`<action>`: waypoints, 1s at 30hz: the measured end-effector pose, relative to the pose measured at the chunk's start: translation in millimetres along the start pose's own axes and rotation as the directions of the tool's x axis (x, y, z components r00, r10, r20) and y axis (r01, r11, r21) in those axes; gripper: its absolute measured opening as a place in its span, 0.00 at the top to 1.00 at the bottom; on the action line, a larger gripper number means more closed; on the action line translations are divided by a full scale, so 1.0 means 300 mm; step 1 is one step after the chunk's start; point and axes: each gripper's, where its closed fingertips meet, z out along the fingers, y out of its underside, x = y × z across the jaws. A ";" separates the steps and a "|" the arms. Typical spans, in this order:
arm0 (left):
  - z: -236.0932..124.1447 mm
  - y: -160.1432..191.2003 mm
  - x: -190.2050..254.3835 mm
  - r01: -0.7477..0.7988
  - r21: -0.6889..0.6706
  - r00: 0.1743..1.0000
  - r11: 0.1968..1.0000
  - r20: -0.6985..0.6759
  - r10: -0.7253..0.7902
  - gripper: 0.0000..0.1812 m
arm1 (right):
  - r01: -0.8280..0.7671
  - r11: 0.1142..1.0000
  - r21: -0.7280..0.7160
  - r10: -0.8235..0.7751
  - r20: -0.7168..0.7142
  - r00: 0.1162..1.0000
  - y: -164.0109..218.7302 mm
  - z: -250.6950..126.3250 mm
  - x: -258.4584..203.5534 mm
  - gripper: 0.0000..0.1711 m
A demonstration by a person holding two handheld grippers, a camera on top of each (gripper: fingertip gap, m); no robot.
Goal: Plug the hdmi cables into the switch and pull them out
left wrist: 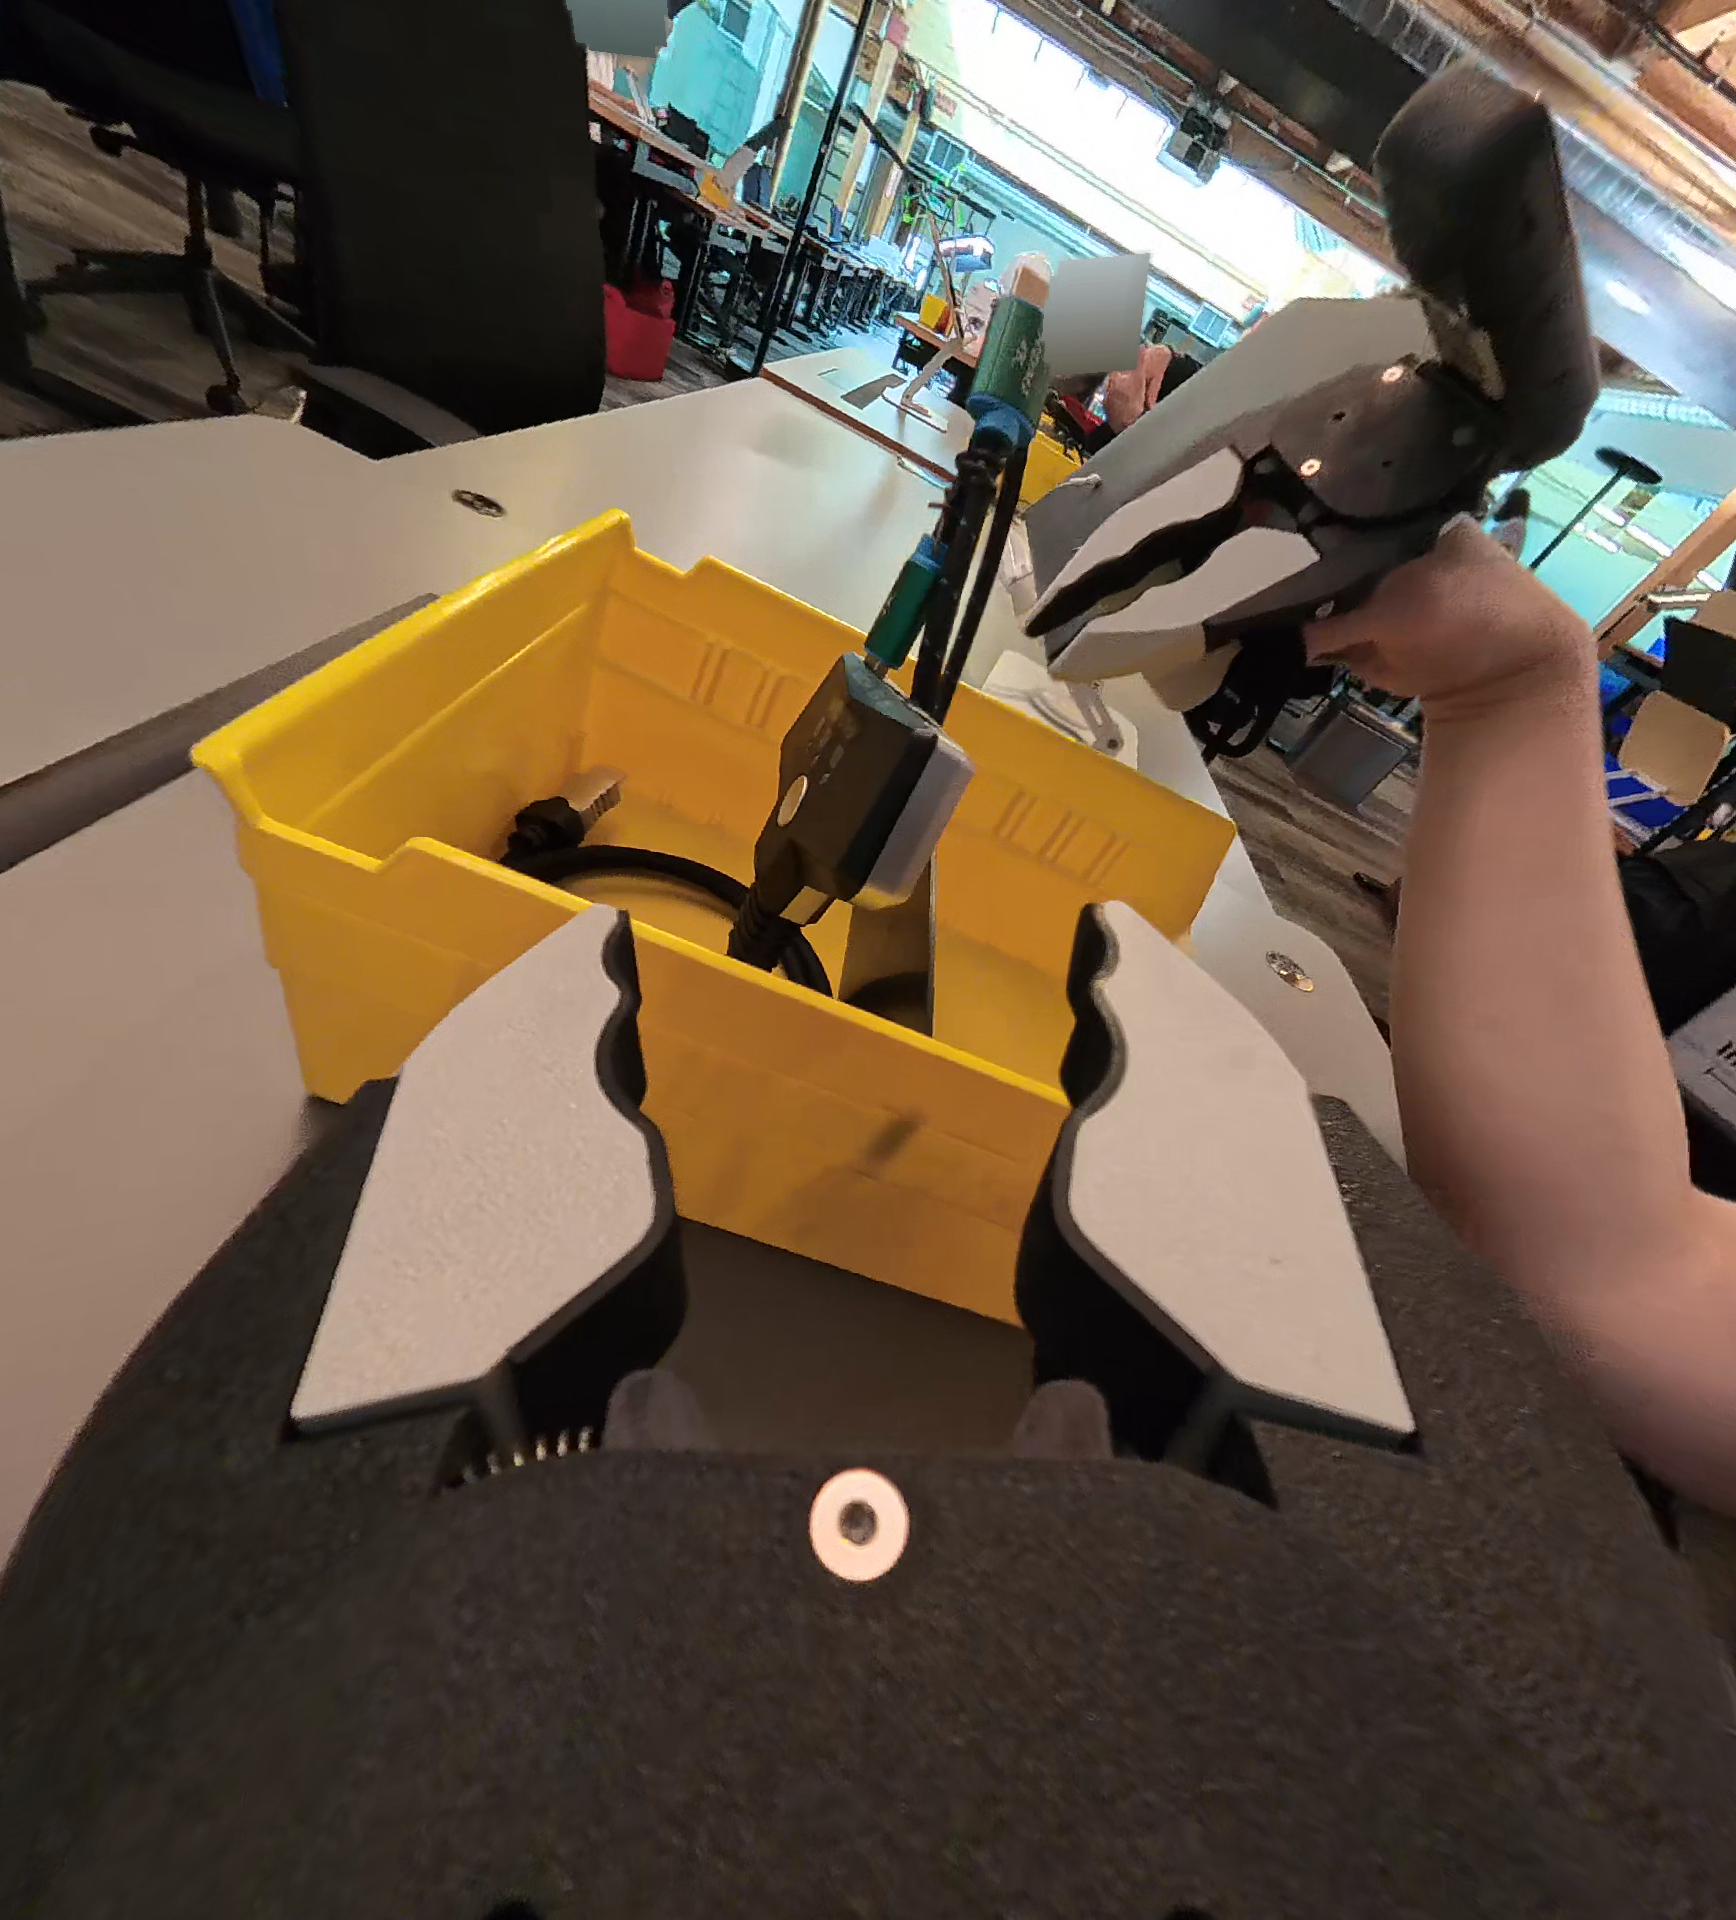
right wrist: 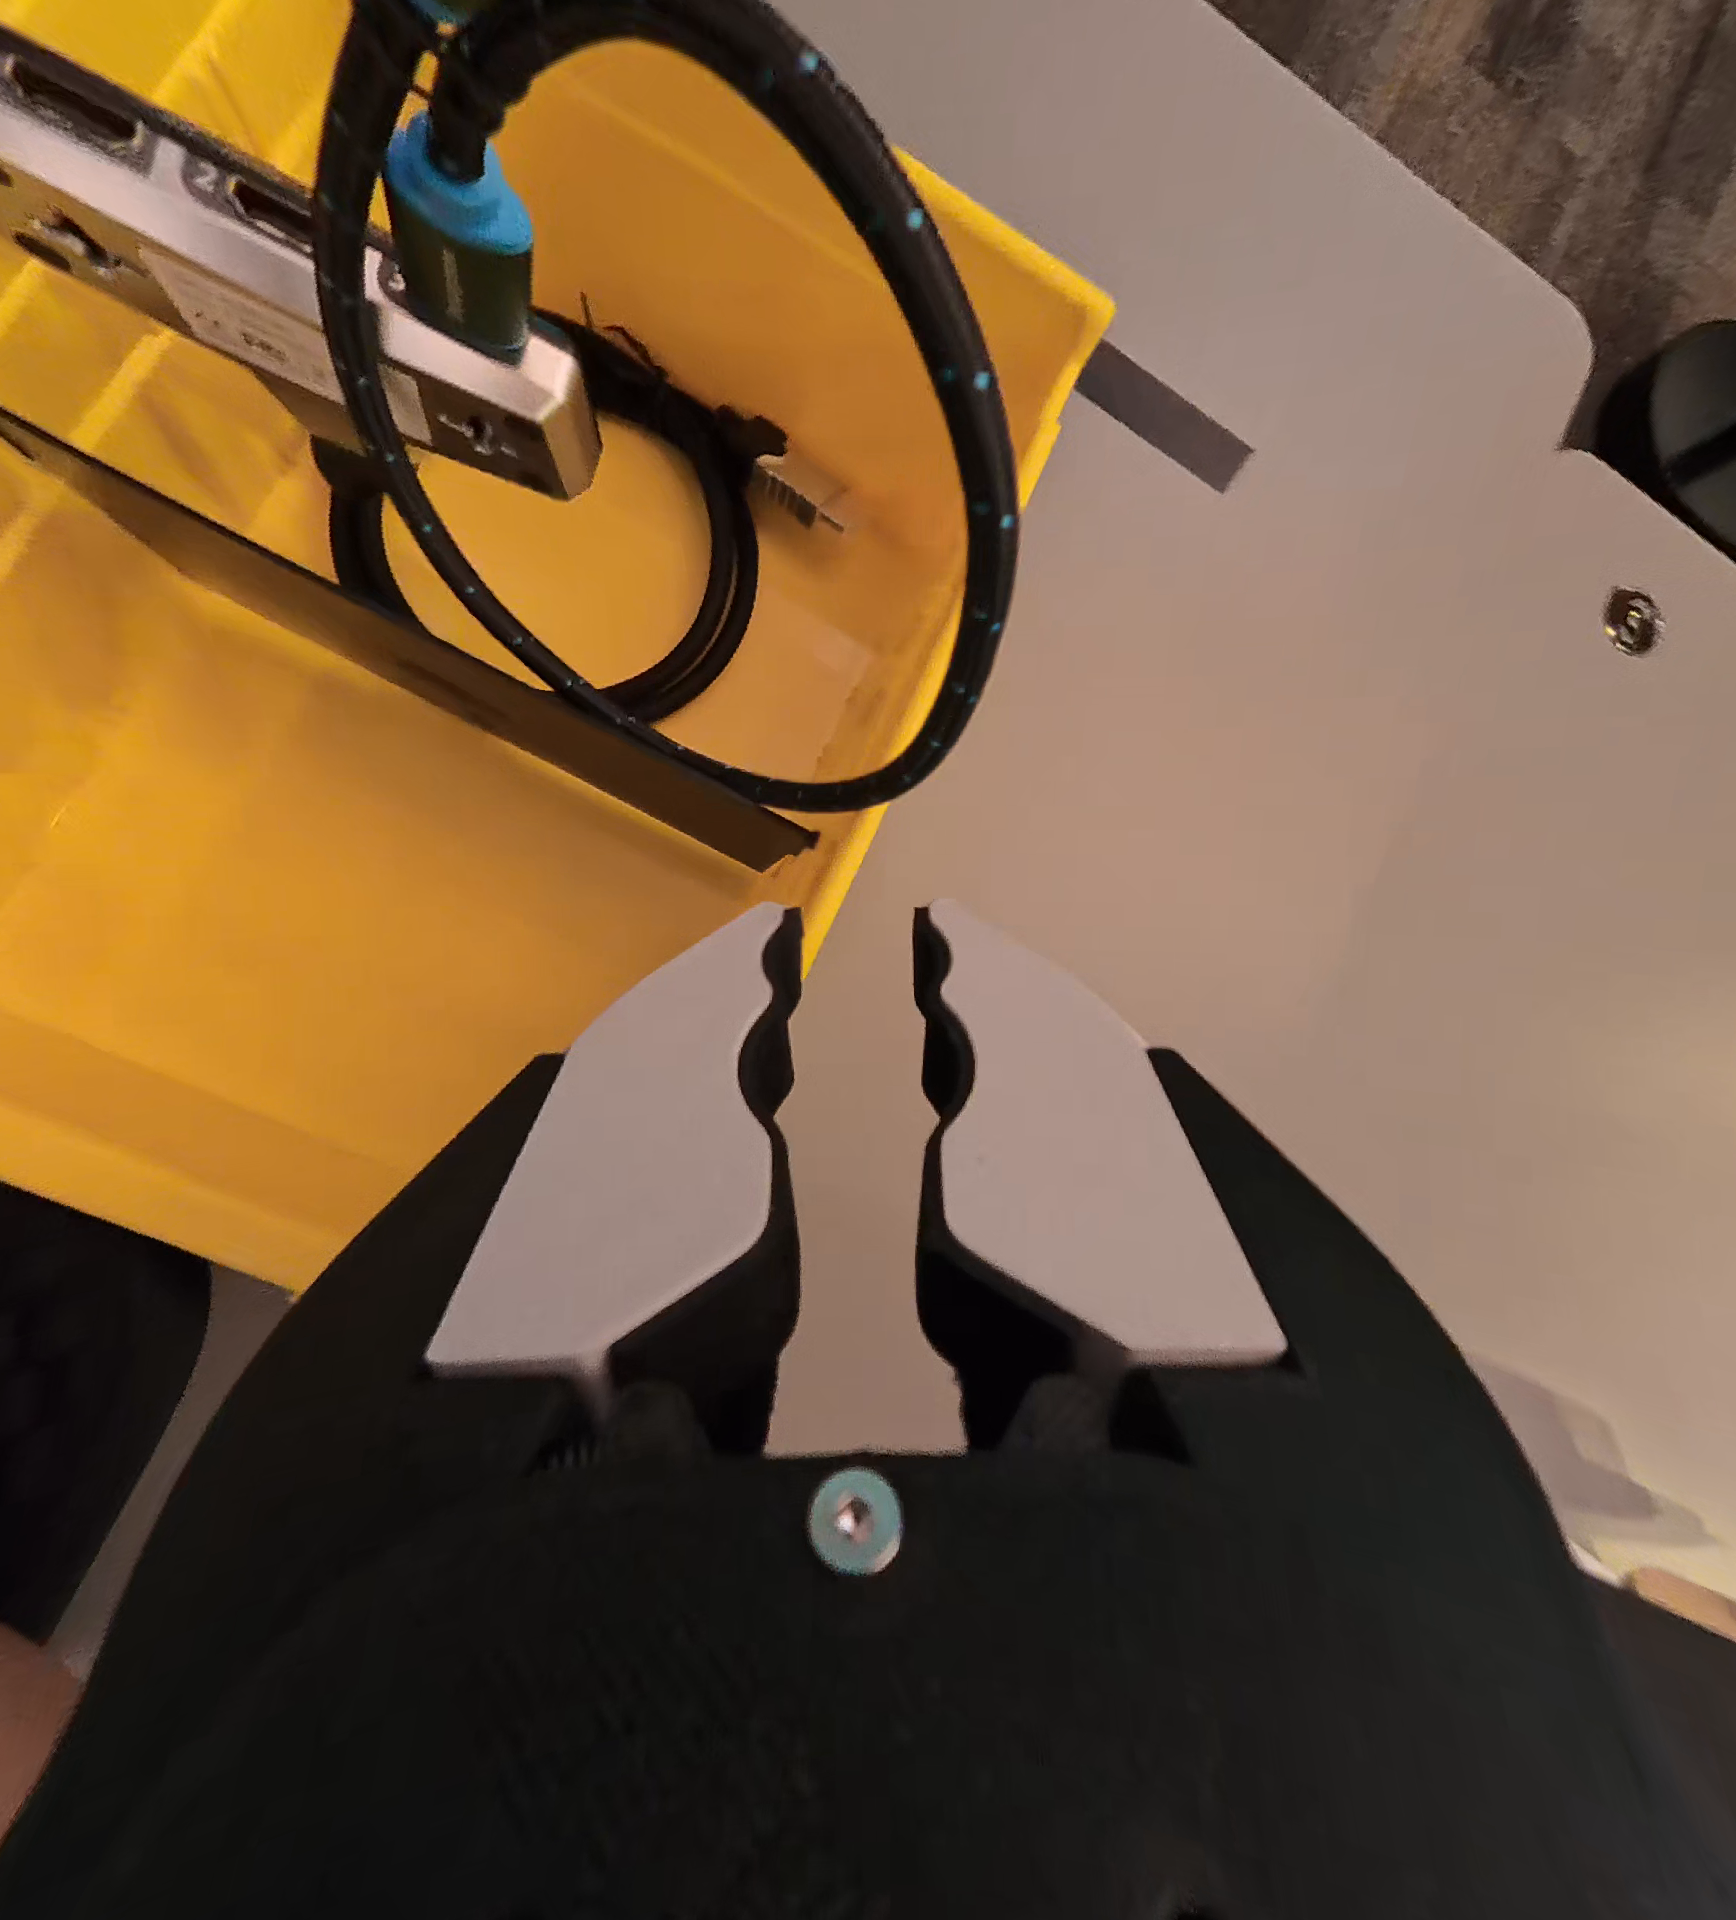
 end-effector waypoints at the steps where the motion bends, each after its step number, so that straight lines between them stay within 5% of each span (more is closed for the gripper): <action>1: 0.004 0.001 0.008 0.008 0.000 1.000 1.000 -0.009 -0.008 0.57 | -0.003 1.000 -0.005 0.003 -0.016 1.000 0.005 -0.012 0.005 0.88; 16: 0.093 -0.007 0.011 -0.028 -0.058 0.999 0.998 -0.032 0.026 0.55 | -0.078 0.996 0.050 0.077 0.024 0.997 0.046 -0.091 -0.002 0.91; 22: -0.001 -0.080 0.048 -0.067 0.047 0.996 0.997 0.066 0.064 0.60 | -0.030 0.995 0.091 0.027 0.033 0.999 0.025 -0.122 -0.029 0.91; 26: -0.022 0.049 0.044 0.018 -0.108 0.966 0.994 0.260 0.010 0.58 | -0.021 0.994 0.111 0.017 0.039 0.999 0.022 -0.134 -0.033 0.91; 30: -0.015 0.185 0.133 0.146 -0.118 0.930 0.982 0.354 -0.096 0.59 | -0.014 0.993 0.119 0.009 0.050 0.999 0.029 -0.141 -0.039 0.91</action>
